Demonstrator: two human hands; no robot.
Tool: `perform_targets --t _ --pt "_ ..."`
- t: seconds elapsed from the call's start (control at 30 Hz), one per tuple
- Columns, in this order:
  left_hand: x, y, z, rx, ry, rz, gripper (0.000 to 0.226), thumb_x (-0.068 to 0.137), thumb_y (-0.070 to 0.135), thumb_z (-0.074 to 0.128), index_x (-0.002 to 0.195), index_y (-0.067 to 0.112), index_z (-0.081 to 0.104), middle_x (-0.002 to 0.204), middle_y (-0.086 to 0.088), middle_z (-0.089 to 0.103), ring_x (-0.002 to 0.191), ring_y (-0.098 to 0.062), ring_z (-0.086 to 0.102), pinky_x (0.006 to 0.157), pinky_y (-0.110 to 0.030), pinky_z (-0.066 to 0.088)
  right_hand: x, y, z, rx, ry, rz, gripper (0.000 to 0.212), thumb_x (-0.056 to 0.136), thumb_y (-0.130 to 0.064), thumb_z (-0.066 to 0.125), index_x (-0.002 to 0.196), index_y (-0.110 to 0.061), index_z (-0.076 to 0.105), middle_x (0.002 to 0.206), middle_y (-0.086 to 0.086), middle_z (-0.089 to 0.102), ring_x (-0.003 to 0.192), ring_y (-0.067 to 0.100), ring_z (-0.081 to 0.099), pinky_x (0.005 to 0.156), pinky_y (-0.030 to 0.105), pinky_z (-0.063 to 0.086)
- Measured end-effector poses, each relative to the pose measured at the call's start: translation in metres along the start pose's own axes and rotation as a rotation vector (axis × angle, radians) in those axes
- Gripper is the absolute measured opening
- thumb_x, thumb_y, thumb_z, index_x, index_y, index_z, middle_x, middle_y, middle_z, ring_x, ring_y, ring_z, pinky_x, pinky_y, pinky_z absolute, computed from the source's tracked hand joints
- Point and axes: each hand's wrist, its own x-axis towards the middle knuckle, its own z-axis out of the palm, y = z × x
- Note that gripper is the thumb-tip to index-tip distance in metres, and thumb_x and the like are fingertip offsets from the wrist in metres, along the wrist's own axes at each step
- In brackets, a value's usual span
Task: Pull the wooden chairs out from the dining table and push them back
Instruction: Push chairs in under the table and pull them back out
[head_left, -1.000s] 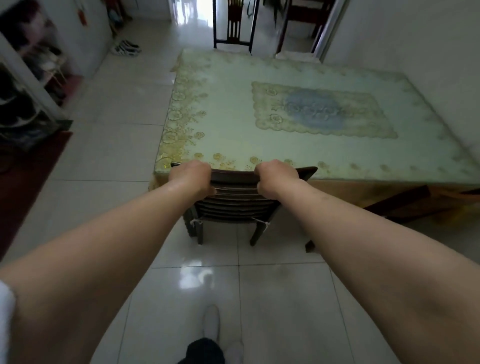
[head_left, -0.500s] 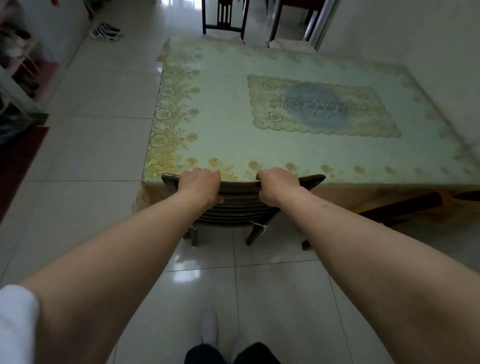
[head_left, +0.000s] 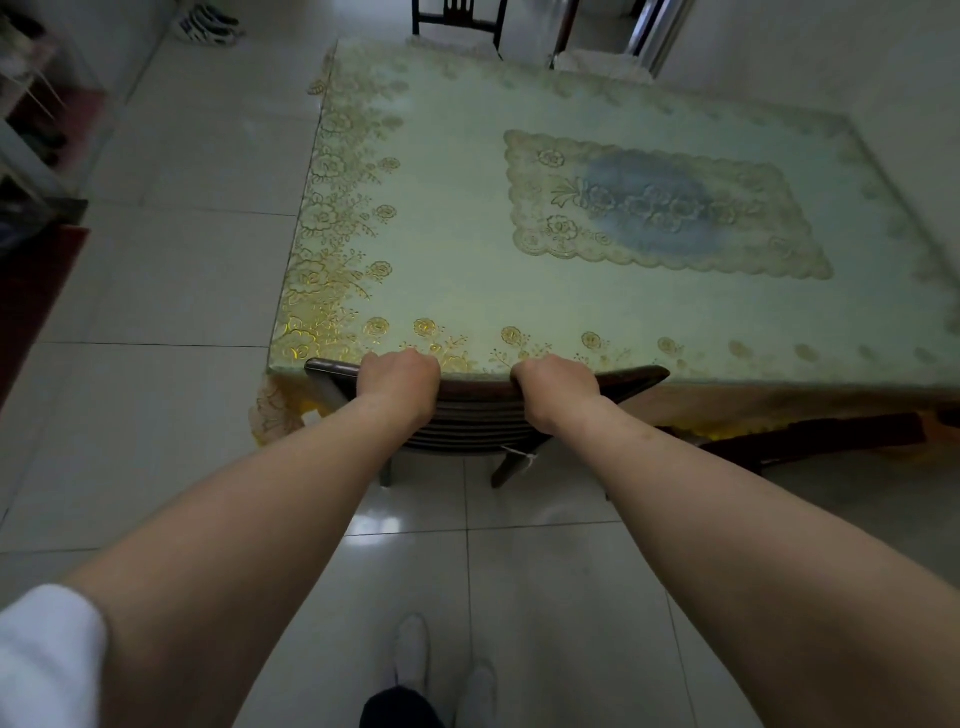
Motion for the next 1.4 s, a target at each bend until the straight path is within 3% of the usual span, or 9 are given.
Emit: perform_targets --t 0.1,0.27,0.7,0.97,1.17,1.4 --pt "-0.001 0.000 -0.003 0.016 0.003 0.012 0.027 0.084 -0.005 0.052 0.096 0.016 0.063 0.087 -0.004 0.061 0.077 -0.027 0.056 0.070 -0.034 0.039 0.003 0.003 -0.001 0.008 -0.013 -0.017 0.030 0.081 0.008 0.053 0.098 -0.014 0.065 0.085 0.003 0.060 0.073 0.024 0.057 0.056 0.032 0.044" --pt "-0.001 0.001 -0.002 0.033 0.010 0.020 0.033 0.083 -0.008 0.052 0.101 0.015 0.068 0.094 -0.006 0.067 0.087 -0.029 0.064 0.069 -0.033 0.040 0.003 0.003 0.000 -0.001 -0.001 -0.037 0.031 0.082 0.008 0.052 0.102 -0.013 0.065 0.087 0.003 0.060 0.076 0.024 0.057 0.060 0.033 0.048" --pt "-0.025 0.018 0.008 0.020 0.033 -0.016 0.032 0.085 -0.005 0.056 0.108 0.015 0.068 0.098 -0.006 0.067 0.094 -0.028 0.065 0.070 -0.033 0.041 -0.019 0.008 0.007 -0.035 0.002 -0.064 0.026 0.086 0.003 0.054 0.107 -0.010 0.064 0.088 0.005 0.056 0.084 0.026 0.060 0.062 0.034 0.049" --pt "-0.051 0.035 0.015 -0.014 0.012 -0.049 0.034 0.084 -0.005 0.058 0.107 0.017 0.070 0.100 -0.005 0.068 0.094 -0.029 0.066 0.071 -0.035 0.040 -0.045 0.012 0.017 -0.036 -0.026 -0.099 0.031 0.086 0.005 0.052 0.110 -0.011 0.064 0.103 0.008 0.061 0.091 0.030 0.061 0.062 0.036 0.048" --pt "-0.081 0.053 0.025 -0.034 0.008 -0.075 0.030 0.087 -0.002 0.058 0.107 0.018 0.069 0.095 -0.004 0.066 0.091 -0.027 0.065 0.072 -0.034 0.040 -0.071 0.016 0.028 -0.055 -0.035 -0.125 0.023 0.087 0.002 0.055 0.104 -0.009 0.065 0.086 0.006 0.053 0.084 0.030 0.060 0.059 0.036 0.046" --pt "-0.122 0.073 0.037 -0.035 0.011 -0.101 0.027 0.090 0.002 0.058 0.108 0.018 0.069 0.096 -0.003 0.065 0.090 -0.026 0.064 0.071 -0.035 0.044 -0.111 0.018 0.045 -0.045 -0.014 -0.161 0.022 0.087 0.001 0.057 0.102 -0.011 0.066 0.088 0.005 0.057 0.077 0.028 0.056 0.058 0.035 0.046"
